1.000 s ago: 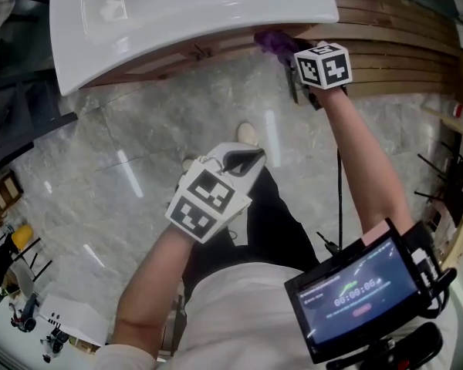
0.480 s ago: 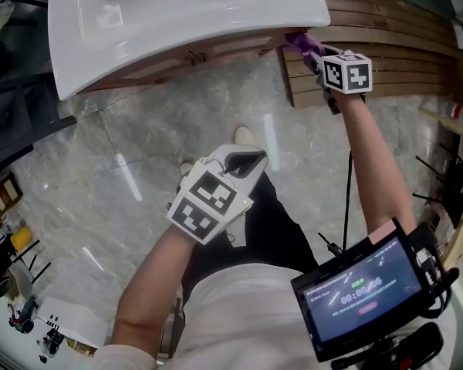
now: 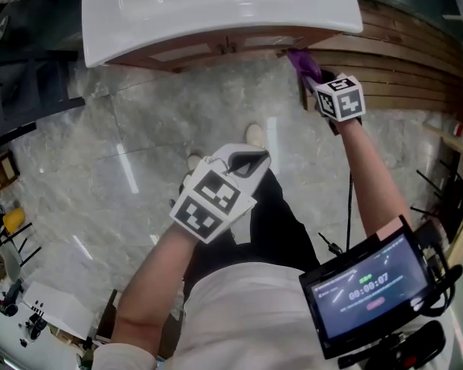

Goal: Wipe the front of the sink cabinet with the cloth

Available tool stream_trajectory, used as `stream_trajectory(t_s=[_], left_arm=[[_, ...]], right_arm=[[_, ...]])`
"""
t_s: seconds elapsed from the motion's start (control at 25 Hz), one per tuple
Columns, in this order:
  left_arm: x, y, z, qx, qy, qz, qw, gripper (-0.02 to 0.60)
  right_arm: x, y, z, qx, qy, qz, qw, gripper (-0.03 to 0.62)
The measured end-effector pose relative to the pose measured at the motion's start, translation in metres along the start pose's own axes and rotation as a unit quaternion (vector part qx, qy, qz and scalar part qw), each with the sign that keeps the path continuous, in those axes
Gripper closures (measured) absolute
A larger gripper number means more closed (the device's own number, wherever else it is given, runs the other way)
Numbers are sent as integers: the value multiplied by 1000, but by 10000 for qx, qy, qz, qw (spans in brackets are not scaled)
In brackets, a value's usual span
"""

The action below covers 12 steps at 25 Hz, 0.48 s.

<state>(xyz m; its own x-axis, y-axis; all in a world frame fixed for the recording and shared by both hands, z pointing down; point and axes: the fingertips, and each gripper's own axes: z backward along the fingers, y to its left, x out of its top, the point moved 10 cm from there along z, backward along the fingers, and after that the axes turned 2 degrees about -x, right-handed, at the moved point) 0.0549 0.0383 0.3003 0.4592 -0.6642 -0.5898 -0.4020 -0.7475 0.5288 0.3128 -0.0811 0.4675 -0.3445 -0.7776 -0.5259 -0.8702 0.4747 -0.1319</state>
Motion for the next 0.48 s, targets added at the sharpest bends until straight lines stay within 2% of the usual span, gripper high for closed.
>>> stream_trajectory(t_s=[0.24, 0.48], left_arm=[[-37, 14, 53, 218, -142, 156, 9995, 575], [-75, 36, 113, 523, -357, 420, 9971, 575]], right_arm=[[31, 114, -47, 728, 47, 429, 9964, 511], [90, 238, -105, 1508, 53, 954, 9839, 511]])
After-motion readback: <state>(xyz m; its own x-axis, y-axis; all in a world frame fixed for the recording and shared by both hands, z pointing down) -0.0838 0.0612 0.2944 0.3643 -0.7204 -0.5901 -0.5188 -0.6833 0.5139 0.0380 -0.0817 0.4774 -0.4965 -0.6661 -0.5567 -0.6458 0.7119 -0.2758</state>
